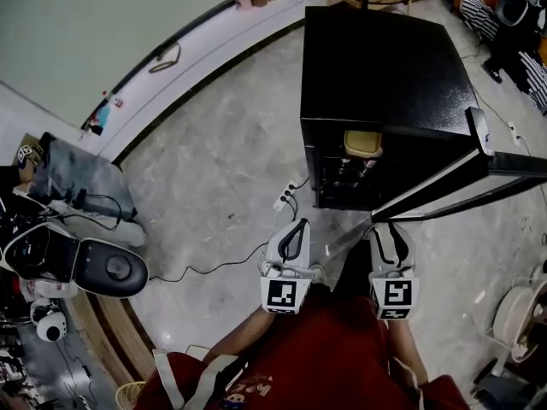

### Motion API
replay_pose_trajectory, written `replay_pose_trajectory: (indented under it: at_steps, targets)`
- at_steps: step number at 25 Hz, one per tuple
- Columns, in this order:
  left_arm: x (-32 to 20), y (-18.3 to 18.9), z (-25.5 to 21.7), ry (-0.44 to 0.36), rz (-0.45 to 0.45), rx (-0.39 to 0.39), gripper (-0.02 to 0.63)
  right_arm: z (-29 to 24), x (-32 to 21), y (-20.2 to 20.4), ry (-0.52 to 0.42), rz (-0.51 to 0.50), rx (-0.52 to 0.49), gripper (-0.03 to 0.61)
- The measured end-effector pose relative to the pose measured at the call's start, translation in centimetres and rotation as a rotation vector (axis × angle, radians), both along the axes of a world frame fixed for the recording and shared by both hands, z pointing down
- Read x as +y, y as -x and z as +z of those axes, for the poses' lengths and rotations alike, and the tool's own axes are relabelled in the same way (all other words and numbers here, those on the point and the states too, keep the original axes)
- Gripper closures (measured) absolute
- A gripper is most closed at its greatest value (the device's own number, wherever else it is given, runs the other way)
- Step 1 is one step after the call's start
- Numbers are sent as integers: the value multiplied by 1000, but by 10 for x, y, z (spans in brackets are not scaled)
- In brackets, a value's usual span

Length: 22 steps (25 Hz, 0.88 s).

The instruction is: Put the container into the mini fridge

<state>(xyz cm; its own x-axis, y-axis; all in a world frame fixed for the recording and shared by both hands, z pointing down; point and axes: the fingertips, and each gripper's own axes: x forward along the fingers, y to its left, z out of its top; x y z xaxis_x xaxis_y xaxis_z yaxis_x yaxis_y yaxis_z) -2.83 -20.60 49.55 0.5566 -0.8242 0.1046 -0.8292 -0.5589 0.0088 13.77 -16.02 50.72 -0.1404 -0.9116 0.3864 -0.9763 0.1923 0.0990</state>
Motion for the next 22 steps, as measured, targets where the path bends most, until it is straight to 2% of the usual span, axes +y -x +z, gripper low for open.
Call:
replay_pose_trajectory:
  at_steps: [4, 10, 16, 22]
  targets:
    - [4, -1, -11, -23, 5, 14, 609, -9, 9, -6, -57, 34, -43, 465]
    - [6, -2, -15, -33, 11, 6, 609, -15, 9, -4, -72, 31, -31, 502]
    - [8, 2, -21, -42, -4, 22, 609, -19, 6, -1, -89, 24, -21, 580]
    - [7, 4, -23, -48, -13, 13, 609, -20, 2, 3, -66, 10, -7, 580]
